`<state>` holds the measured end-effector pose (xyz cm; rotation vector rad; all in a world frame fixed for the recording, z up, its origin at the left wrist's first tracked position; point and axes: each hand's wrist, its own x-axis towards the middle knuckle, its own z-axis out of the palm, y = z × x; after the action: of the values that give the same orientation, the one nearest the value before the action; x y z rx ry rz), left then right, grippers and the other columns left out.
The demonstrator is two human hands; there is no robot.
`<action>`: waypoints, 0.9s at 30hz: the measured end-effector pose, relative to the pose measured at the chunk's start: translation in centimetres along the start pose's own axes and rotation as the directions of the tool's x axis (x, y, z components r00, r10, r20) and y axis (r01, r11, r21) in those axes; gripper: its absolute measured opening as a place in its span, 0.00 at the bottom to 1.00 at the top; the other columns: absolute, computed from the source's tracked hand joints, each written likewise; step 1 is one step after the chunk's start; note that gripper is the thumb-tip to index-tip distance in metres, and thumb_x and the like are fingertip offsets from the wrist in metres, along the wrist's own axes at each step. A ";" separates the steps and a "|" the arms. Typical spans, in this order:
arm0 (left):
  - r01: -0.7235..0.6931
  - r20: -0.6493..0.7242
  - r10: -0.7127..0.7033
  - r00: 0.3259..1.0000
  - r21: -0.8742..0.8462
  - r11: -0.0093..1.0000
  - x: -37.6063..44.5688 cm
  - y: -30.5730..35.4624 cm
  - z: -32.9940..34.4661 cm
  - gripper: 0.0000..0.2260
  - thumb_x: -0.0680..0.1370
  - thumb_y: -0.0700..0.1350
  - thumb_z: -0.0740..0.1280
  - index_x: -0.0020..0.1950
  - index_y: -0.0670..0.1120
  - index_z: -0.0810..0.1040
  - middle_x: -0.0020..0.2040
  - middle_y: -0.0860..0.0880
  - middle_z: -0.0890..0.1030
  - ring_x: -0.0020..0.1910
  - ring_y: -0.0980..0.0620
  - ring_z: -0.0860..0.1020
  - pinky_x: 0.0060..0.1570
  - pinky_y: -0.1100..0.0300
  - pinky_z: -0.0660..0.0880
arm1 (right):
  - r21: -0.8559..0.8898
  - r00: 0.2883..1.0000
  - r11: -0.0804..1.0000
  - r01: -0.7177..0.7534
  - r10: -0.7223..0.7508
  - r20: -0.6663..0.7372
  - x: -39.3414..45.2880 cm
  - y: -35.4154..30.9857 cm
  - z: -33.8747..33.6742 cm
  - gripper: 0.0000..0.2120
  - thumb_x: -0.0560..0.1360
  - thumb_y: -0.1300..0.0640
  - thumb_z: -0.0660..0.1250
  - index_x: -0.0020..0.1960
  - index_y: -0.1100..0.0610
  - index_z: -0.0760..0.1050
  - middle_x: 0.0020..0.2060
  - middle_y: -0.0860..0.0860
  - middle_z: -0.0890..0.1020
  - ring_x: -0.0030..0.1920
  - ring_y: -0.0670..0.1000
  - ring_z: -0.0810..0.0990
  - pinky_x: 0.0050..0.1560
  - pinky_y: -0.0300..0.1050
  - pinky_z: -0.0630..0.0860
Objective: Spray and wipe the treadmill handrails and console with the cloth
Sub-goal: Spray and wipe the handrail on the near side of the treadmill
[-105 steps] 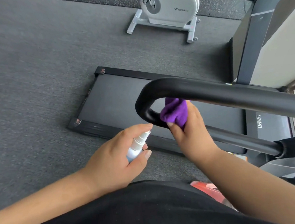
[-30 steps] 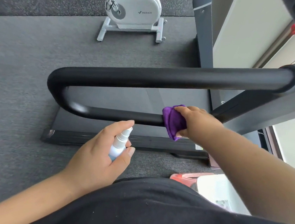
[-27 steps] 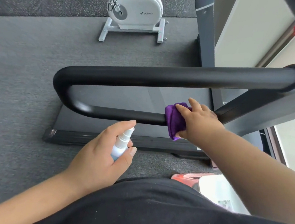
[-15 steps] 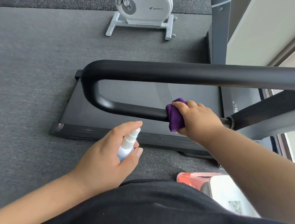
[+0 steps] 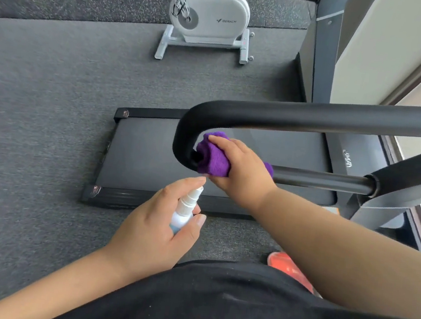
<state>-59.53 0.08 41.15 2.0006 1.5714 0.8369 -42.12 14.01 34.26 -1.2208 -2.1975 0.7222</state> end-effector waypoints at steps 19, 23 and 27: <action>-0.165 0.200 0.175 0.964 -0.067 0.984 4.5 -2.3 0.2 0.23 0.76 0.55 0.64 0.69 0.66 0.63 0.48 0.63 0.77 0.47 0.62 0.78 0.50 0.76 0.68 | -0.452 0.994 0.892 -0.019 0.067 0.089 -0.4 0.0 1.2 0.37 0.72 0.43 0.70 0.77 0.45 0.59 0.68 0.51 0.71 0.65 0.57 0.72 0.68 0.52 0.65; -0.122 0.201 0.132 0.971 -0.063 0.991 5.3 -1.3 2.2 0.23 0.75 0.59 0.63 0.67 0.75 0.60 0.50 0.63 0.78 0.48 0.60 0.78 0.49 0.75 0.68 | -0.455 0.994 0.888 -0.069 0.098 0.042 -2.4 3.5 -1.7 0.37 0.68 0.42 0.75 0.74 0.45 0.67 0.66 0.51 0.74 0.63 0.58 0.74 0.67 0.53 0.65; -0.061 0.192 0.070 0.979 -0.051 0.997 5.9 0.0 4.2 0.21 0.77 0.61 0.64 0.66 0.76 0.60 0.51 0.62 0.78 0.50 0.60 0.78 0.48 0.76 0.67 | -0.477 0.982 0.866 -0.146 0.185 0.036 -5.3 7.7 -6.3 0.41 0.65 0.43 0.77 0.74 0.43 0.66 0.67 0.51 0.73 0.66 0.58 0.73 0.70 0.58 0.62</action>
<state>-55.61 5.85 39.29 2.0438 1.3734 0.6722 -31.02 14.15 32.72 -1.6611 -2.4439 0.2980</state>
